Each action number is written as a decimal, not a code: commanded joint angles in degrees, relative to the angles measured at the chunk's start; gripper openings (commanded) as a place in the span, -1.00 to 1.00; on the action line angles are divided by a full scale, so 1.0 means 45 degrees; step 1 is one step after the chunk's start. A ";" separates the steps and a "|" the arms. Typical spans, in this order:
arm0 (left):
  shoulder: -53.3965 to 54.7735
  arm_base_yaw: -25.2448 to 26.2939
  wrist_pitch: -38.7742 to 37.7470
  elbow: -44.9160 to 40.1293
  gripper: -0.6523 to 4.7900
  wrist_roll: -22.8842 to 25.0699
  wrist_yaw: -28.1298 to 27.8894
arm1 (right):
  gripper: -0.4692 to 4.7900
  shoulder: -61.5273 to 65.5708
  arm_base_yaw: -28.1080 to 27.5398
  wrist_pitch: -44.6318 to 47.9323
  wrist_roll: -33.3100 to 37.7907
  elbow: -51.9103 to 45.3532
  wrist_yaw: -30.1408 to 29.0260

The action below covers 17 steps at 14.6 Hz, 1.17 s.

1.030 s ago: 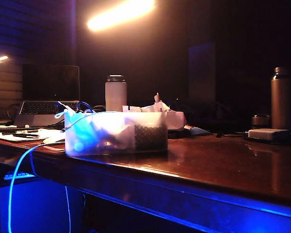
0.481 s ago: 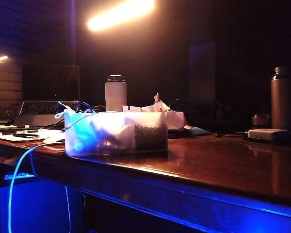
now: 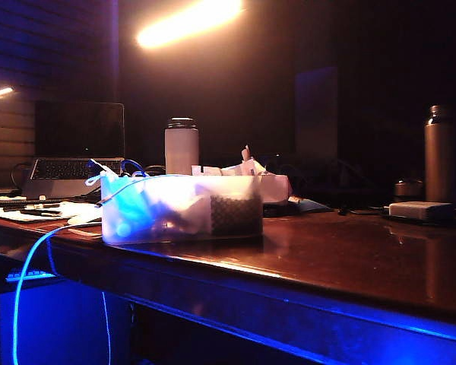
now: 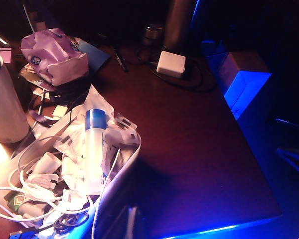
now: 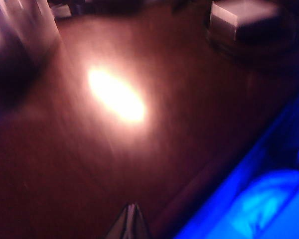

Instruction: Pick up the liquid glue and place it into the translucent box.

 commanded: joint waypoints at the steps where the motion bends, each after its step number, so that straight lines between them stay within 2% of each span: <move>1: -0.0039 -0.0005 0.0146 0.0049 -0.78 0.0029 0.0078 | -0.82 0.0063 0.0010 -0.0068 0.0044 -0.0087 -0.0146; 11: -0.0039 -0.0005 0.0160 0.0049 -0.78 0.0039 0.0063 | -0.82 0.0044 0.0005 -0.0053 0.0044 -0.0087 -0.0219; 15: -0.0136 0.0053 0.0559 -0.0155 -0.78 -0.0063 -0.1287 | -0.82 0.0044 0.0005 -0.0058 0.0044 -0.0087 -0.0219; 16: -0.0355 0.0063 0.0743 -0.0559 -0.78 -0.0068 -0.1739 | -0.82 0.0044 0.0010 -0.0058 0.0044 -0.0087 -0.0219; 17: -0.0908 0.0068 0.1715 -0.1554 -0.78 -0.0073 -0.2079 | -0.82 0.0039 0.0005 -0.0053 0.0044 -0.0087 -0.0219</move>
